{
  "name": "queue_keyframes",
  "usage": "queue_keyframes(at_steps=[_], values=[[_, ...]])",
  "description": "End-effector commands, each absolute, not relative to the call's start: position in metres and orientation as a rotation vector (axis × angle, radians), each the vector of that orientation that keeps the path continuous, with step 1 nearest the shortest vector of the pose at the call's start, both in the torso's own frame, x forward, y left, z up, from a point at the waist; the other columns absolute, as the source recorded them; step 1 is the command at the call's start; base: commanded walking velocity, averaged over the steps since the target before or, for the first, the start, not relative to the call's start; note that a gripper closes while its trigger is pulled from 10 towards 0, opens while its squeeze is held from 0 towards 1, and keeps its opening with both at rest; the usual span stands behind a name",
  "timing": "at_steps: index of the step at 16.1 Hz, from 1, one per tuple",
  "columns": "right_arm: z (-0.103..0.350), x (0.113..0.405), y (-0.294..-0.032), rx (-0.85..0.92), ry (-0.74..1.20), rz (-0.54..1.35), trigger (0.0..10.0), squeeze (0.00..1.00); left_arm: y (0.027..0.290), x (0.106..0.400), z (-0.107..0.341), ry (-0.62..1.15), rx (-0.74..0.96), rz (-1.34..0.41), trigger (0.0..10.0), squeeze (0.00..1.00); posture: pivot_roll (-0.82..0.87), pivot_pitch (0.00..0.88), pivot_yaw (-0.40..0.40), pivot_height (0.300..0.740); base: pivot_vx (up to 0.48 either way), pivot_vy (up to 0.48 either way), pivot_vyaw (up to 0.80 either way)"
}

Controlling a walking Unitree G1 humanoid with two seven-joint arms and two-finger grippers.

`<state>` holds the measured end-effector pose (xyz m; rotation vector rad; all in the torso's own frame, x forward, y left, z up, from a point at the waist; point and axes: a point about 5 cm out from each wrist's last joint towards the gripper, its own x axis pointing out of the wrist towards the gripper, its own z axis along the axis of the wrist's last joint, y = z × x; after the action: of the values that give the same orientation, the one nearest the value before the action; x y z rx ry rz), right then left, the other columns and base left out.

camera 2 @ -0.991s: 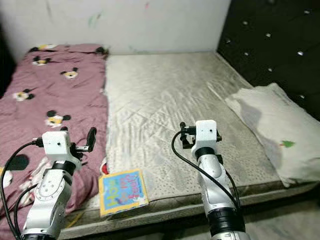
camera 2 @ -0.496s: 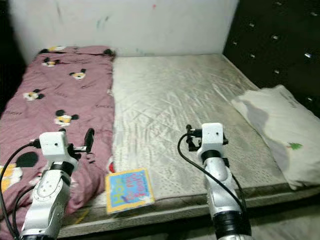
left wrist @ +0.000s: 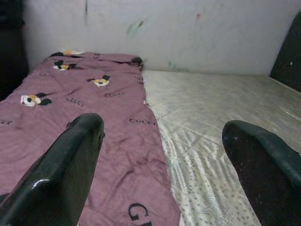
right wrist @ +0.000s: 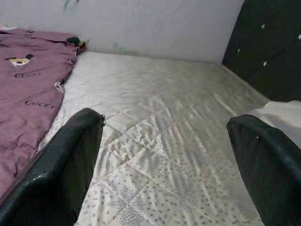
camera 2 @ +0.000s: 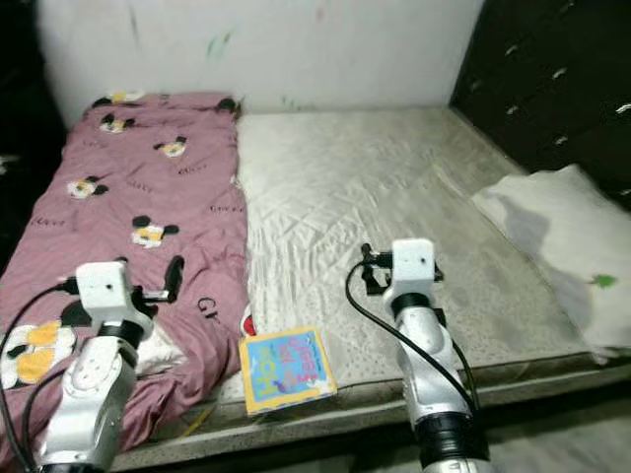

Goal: Clean up the room

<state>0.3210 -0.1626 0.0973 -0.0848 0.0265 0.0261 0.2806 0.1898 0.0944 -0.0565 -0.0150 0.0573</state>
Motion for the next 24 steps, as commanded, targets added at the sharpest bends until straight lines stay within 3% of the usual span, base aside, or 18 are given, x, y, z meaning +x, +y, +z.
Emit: queue_keyframes(at_steps=[1, 12, 24], values=[[0.101, 0.321, -0.163, -0.086, 0.019, 0.039, 10.0, 0.0, 0.192, 0.284, 0.099, -0.032, -0.049, 0.069, 10.0, 0.0, 0.03, 0.0, -0.051, 0.74, 0.0, 0.0, 0.0], [0.101, 0.314, -0.143, -0.063, 0.025, 0.137, 10.0, 0.0, 0.187, 0.252, 0.083, 0.021, -0.067, 0.085, 10.0, 0.0, 0.05, 0.055, -0.068, 0.74, 0.0, 0.0, 0.0], [0.098, 0.307, -0.14, -0.049, 0.038, 0.167, 10.0, 0.0, 0.189, 0.25, 0.086, 0.028, -0.08, 0.092, 10.0, 0.0, 0.05, 0.096, -0.067, 0.716, 0.0, 0.0, 0.0]])
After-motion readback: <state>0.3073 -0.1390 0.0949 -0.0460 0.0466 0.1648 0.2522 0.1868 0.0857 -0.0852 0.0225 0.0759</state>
